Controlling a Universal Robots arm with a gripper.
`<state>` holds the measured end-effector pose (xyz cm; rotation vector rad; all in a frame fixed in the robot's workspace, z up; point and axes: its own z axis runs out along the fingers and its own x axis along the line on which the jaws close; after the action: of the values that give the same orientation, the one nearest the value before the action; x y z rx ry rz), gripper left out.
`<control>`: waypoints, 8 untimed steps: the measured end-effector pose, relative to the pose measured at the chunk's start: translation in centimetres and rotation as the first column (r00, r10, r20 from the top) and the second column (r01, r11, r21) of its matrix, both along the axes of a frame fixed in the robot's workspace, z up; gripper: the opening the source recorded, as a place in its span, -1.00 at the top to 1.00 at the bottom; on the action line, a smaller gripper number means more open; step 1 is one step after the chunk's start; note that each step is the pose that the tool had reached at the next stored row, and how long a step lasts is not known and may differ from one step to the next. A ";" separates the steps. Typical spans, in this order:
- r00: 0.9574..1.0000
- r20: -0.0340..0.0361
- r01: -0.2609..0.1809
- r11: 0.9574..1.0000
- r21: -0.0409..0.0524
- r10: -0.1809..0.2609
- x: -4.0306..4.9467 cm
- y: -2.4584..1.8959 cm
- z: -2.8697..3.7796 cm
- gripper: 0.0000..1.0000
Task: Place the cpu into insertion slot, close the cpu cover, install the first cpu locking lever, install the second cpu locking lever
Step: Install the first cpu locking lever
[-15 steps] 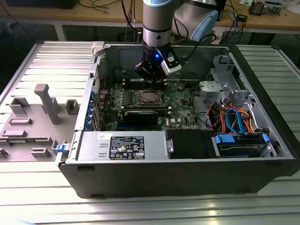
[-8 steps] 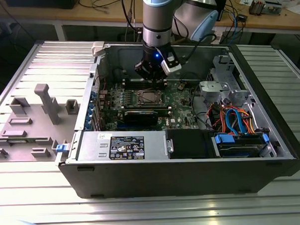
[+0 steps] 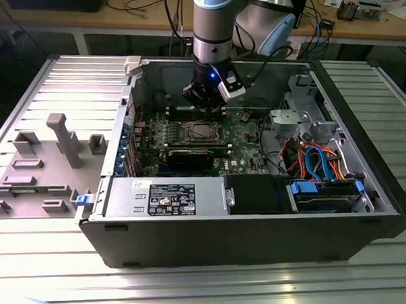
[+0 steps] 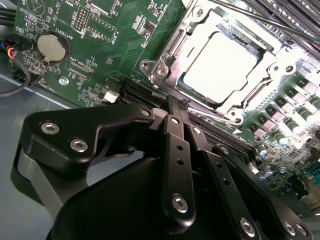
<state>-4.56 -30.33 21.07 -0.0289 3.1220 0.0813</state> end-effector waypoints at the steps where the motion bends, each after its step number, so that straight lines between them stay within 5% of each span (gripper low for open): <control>1: 1.000 0.000 0.000 1.000 -0.001 0.000 0.01 0.00 -0.05 0.79; 8: 1.000 0.000 0.001 1.000 -0.006 -0.001 0.08 -0.01 -0.38 0.79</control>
<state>-4.49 -30.34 20.69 -0.0275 3.1222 0.0718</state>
